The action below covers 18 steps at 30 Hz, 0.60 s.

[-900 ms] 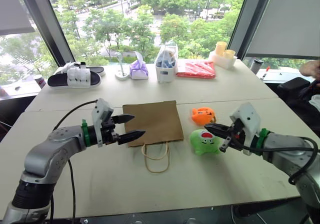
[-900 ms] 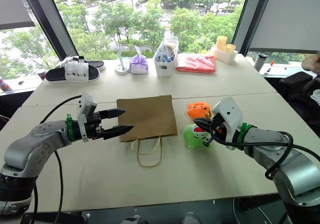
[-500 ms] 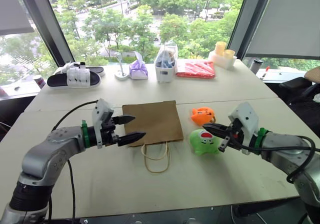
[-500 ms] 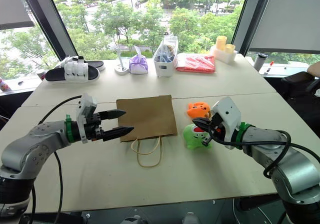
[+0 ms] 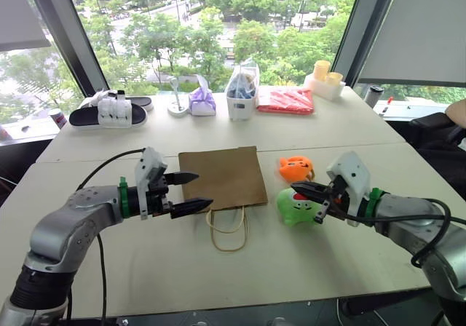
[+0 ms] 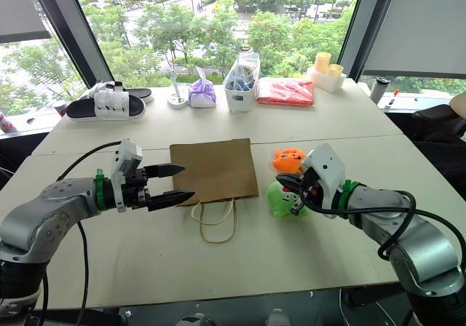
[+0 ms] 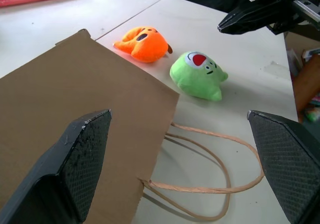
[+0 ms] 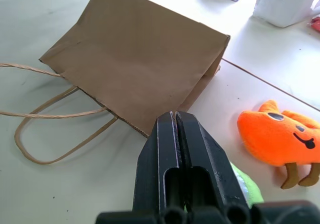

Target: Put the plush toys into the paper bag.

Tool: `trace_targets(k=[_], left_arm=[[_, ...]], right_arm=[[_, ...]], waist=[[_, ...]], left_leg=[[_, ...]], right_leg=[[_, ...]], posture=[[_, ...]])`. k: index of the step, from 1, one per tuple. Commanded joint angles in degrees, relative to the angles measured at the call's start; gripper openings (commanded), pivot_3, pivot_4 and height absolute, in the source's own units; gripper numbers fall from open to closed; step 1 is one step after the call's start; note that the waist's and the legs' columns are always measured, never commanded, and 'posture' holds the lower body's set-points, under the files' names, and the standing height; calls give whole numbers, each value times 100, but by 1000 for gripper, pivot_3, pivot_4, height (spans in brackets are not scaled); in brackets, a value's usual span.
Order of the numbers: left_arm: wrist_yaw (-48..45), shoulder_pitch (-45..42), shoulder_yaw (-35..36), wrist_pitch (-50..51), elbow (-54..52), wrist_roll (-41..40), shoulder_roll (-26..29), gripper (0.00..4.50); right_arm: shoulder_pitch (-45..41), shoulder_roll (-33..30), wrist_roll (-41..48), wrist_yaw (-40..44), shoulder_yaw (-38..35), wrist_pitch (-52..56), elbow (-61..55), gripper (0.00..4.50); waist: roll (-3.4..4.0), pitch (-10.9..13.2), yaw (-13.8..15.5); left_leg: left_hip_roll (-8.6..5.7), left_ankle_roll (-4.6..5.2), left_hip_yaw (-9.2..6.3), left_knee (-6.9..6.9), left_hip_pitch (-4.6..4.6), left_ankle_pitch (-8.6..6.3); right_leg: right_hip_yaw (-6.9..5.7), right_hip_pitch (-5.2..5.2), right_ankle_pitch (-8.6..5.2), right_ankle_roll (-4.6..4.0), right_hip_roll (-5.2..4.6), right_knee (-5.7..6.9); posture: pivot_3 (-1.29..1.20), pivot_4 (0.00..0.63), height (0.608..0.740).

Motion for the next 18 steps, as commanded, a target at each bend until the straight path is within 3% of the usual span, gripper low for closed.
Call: trace_targets(k=[1,6,9,16,18], left_arm=[[-414,95,-114,-674,36,464,273,4458],[-1479,453,-398,-1870,352,1159,855,4458],[-1805,502,-544,-2355,590,1392,914,4458],[-1477,-131,-1251,-3003,1373,2101,-102,4458],[-1401,-227,-1373,-3202,1540,2257,-331,3951]], right_arm=[[13,5,10,-37,-127,-104,-167,0],[109,6,7,-98,-166,-95,-253,0],[206,15,-19,-172,-160,-84,-337,0],[492,119,71,-477,-275,110,-743,0],[544,133,79,-550,-317,161,-827,0]], waist=[[0,0,-1],[2,0,-4],[2,0,13],[0,1,130],[-1,1,125]], left_leg=[[0,0,0,0,0,0],[4,0,4,-4,0,0],[13,1,5,-4,0,0],[17,1,5,7,-5,-1],[16,1,5,8,-5,-1]], right_leg=[[0,0,0,0,0,0],[0,-1,-1,-2,0,-2],[0,-1,-1,-2,0,-4],[-1,2,0,0,-1,-7],[-1,3,0,1,-1,-7]], posture=[[0,150,740],[0,150,740],[0,150,740],[0,150,740],[0,150,740]])
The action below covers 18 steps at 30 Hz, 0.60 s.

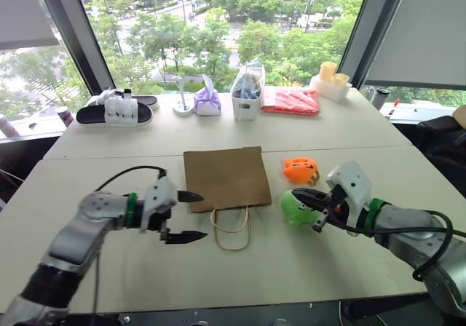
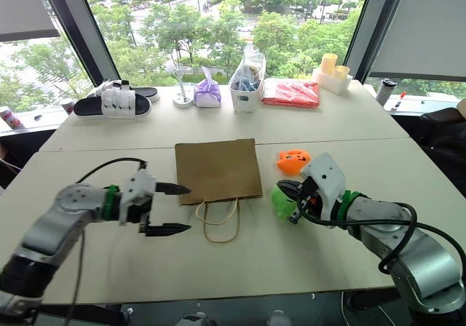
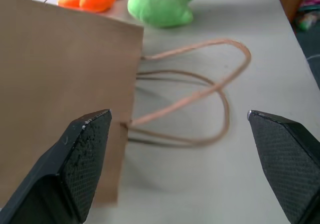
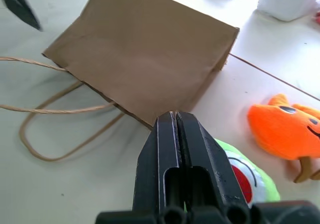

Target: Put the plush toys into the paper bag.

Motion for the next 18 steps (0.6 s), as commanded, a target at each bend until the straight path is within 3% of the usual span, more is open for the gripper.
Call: trace_targets(k=[1,8,9,14,18], left_arm=[[110,-185,-99,-387,187,254,-216,3616],[149,-482,100,-229,242,-37,-527,276],[178,-545,166,14,146,-213,-553,67],[654,-1032,605,1519,-275,-1240,-768,67],[886,-1256,732,2024,-426,-1562,-881,67]], right_arm=[[52,29,62,-138,-245,45,-275,0],[267,111,184,-328,-277,196,-523,0],[325,122,197,-344,-260,208,-545,0],[512,400,217,-477,75,220,-557,0],[163,1226,-263,-823,1283,-111,-27,0]], waist=[[1,0,-13],[1,0,-7],[1,0,-4],[-1,1,-7],[0,-1,-80]], left_leg=[[0,0,1,-2,1,0],[2,0,1,-3,2,0],[2,0,1,-2,2,0],[1,0,-3,0,2,0],[-4,0,-4,0,8,0]], right_leg=[[0,-1,0,0,0,1],[-1,-3,0,0,3,2],[0,-2,0,0,3,2],[-3,-1,1,1,3,5],[-4,0,1,1,9,10]], posture=[[0,150,740],[0,150,740],[0,150,740],[0,150,740],[0,150,740]])
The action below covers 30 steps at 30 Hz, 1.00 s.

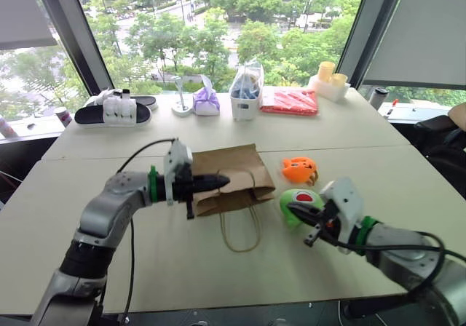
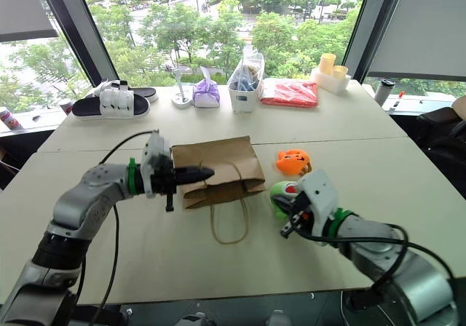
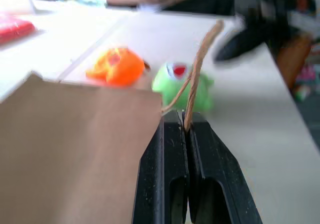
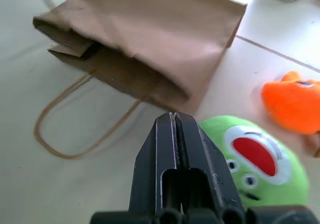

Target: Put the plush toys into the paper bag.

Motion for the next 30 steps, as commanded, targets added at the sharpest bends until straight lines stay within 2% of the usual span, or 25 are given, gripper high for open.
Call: trace_targets(k=[1,4,9,14,18,25,28,30], left_arm=[[134,-59,183,353,-346,-345,-25,67],[300,-31,235,526,-503,-449,-64,67],[680,-18,442,943,-806,-814,-162,67],[1434,-360,873,1187,-808,-1140,-425,67],[2065,-823,1332,1239,-546,-1367,-644,67],[2460,-1684,1823,824,388,-1201,-496,67],[2380,-1431,1640,938,151,-1261,-558,67],[2253,-960,1342,978,-169,-1195,-613,67]], right_arm=[[-410,511,-570,-312,913,-443,525,0],[-821,995,-1221,-599,1474,-922,1353,0],[-1795,1989,-2030,-861,2040,-1732,3409,0],[-2287,2399,-2525,-779,2255,-2134,4570,0],[-2313,2444,-2709,-566,2331,-2260,4774,0],[-2163,2436,-2890,-399,2287,-2218,4741,0],[-2145,2437,-2928,-367,2219,-2231,4621,0],[-2188,2446,-2821,-377,1991,-2126,4253,0]], waist=[[3,-1,-89],[4,-1,-128],[3,-1,-126],[3,-1,-87],[1,-1,-109],[2,-1,-138],[3,-2,-139],[4,-2,-139]], left_leg=[[0,0,0,-2,1,0],[0,-2,-1,-7,7,1],[-2,-10,-2,-10,6,5],[-8,-45,-8,-12,4,25],[-18,-47,-21,-9,-4,26],[-19,-53,-20,-12,1,30],[-20,-53,-18,-13,1,30],[-20,-54,-18,-12,1,31]], right_leg=[[0,0,0,0,0,1],[2,-1,0,0,1,5],[2,-5,0,-1,3,5],[3,-8,0,-1,2,7],[2,-9,0,-1,1,6],[1,-11,0,-1,2,13],[2,-11,0,-1,1,13],[2,-11,0,-1,1,13]], posture=[[0,150,740],[0,150,740],[0,150,740],[0,150,740],[0,150,740],[0,150,740],[0,150,740],[0,150,740]])
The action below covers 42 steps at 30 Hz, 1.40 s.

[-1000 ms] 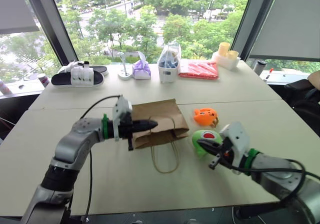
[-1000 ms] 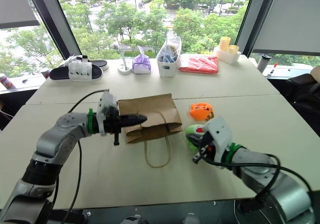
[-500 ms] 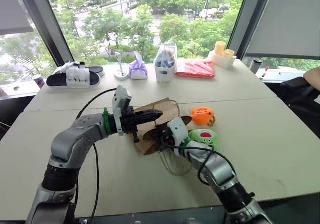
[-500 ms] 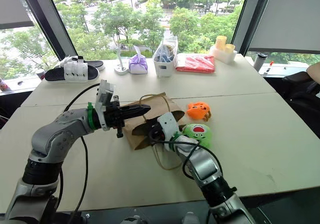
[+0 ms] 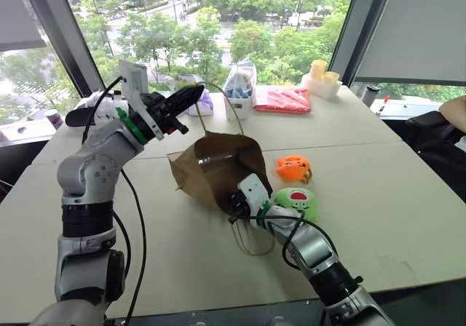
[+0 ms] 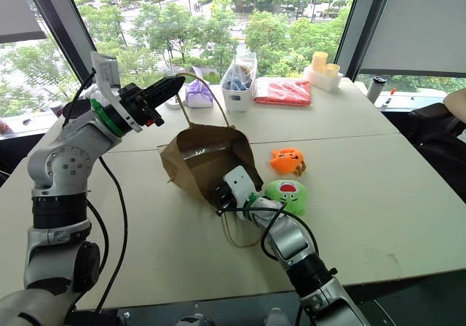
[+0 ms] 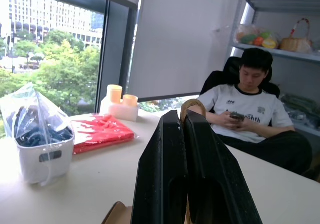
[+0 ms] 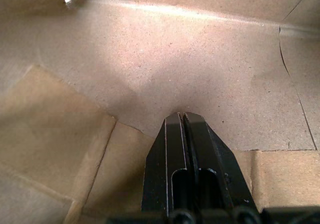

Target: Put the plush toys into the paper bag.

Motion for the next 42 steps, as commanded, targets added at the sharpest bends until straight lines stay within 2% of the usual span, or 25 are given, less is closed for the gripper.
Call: trace_targets(k=[1,4,6,11,14,17,21,23,25,29,33,36,40,42], left_arm=[[-174,645,-363,21,-674,-20,-86,67],[-164,974,-503,2,-900,-3,-148,67],[-173,1123,-598,-99,-954,94,-160,67],[-190,1129,-594,-97,-951,65,-166,67],[-317,1063,-622,-95,-886,62,-125,0],[-409,1021,-642,-76,-829,51,-101,0],[-445,993,-646,-104,-781,78,-132,0],[-406,955,-647,-119,-770,92,-183,0],[-397,912,-652,-143,-748,118,-212,0],[-453,863,-675,-243,-680,243,-199,0],[-409,864,-611,-271,-713,298,-168,0],[-345,899,-576,-263,-790,323,-170,0],[-273,923,-545,-260,-843,318,-183,0],[-247,908,-542,-260,-830,307,-192,0]], right_arm=[[7,-23,92,20,-353,206,-774,0],[40,-156,179,76,-564,551,-1508,0],[137,-388,383,163,-866,1149,-2517,0],[375,-829,874,314,-1435,2312,-4047,0],[778,-1374,1238,532,-2121,3077,-5038,888],[1114,-1720,1265,507,-2461,3299,-5169,2366],[1826,-1812,1065,371,-2515,2806,-4659,4330],[1962,-1556,1175,305,-2616,2654,-4385,4330],[2039,-1726,888,274,-2343,2265,-4043,4330],[1940,-1586,616,74,-2107,1698,-3225,4330],[1901,-1762,301,104,-1793,1233,-2822,4330],[1899,-1868,148,142,-1681,987,-2637,3514],[1833,-2034,-87,175,-1564,744,-2444,1448],[1814,-2055,-115,181,-1571,695,-2406,566]], waist=[[2,-1,4],[0,0,20],[0,1,42],[0,0,44],[0,0,63],[-1,0,59],[-3,-1,52],[-3,-1,39],[-2,-1,41],[-3,-1,46],[-3,-1,45],[-3,-1,50],[-3,-1,49],[-3,-2,53]], left_leg=[[0,-1,-1,-1,0,0],[-1,-1,-5,2,-8,1],[-2,-1,-7,3,-12,0],[-2,21,-9,0,-11,-12],[-2,24,-8,0,-11,-14],[-4,27,-4,2,-12,-15],[-3,28,-2,1,-5,-15],[-3,29,2,2,-5,-15],[-2,29,2,2,-4,-15],[-3,28,3,4,-3,-15],[-3,27,3,4,-3,-14],[-3,26,2,4,-3,-14],[-3,26,2,6,-3,-14],[-3,26,1,7,-3,-14]], right_leg=[[2,-1,0,0,-1,0],[1,-7,0,0,-2,0],[1,-11,0,0,-2,3],[0,-8,0,0,-2,1],[-1,-8,0,-1,-1,1],[-1,-3,0,0,-3,-6],[-2,4,-1,-1,-3,-4],[0,4,-1,-1,-3,-4],[1,4,0,-1,-3,-3],[0,4,0,-1,-3,-2],[1,4,0,0,-3,-2],[1,5,0,0,-3,-2],[1,6,0,0,-3,-3],[0,6,0,0,-3,-3]], posture=[[0,150,740],[0,150,740],[0,150,740],[0,150,740],[0,150,740],[0,150,740],[0,150,740],[0,150,740],[0,150,740],[0,150,740],[0,150,740],[0,150,740],[0,150,740],[0,150,740]])
